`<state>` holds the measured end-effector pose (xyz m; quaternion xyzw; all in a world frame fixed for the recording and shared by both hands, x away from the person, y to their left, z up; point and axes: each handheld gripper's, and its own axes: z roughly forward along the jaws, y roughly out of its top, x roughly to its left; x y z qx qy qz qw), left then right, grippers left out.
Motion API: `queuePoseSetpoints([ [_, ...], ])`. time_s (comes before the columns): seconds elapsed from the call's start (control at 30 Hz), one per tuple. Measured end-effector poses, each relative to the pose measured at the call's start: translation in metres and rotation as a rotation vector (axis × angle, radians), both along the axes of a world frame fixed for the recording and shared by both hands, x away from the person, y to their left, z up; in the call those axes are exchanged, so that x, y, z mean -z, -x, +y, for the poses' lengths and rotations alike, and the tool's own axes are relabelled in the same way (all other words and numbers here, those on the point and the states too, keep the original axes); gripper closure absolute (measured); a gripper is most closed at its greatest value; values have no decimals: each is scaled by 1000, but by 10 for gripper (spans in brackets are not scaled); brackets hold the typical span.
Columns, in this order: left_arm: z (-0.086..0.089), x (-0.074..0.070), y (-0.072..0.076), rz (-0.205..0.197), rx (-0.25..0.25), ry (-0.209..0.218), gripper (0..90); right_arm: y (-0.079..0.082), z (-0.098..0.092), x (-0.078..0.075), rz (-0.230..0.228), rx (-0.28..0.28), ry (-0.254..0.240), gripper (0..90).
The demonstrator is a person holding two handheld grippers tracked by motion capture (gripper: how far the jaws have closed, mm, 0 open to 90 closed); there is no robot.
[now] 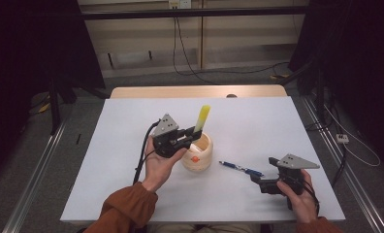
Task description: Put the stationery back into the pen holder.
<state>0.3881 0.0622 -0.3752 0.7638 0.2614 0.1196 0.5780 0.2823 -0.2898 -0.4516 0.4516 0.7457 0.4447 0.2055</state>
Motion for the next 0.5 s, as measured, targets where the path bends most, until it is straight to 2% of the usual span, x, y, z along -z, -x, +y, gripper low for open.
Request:
queuePoseSetpoints([
  [0.5, -10, 21, -15, 31, 12, -22, 772, 0, 1, 1, 4, -4, 0, 67],
])
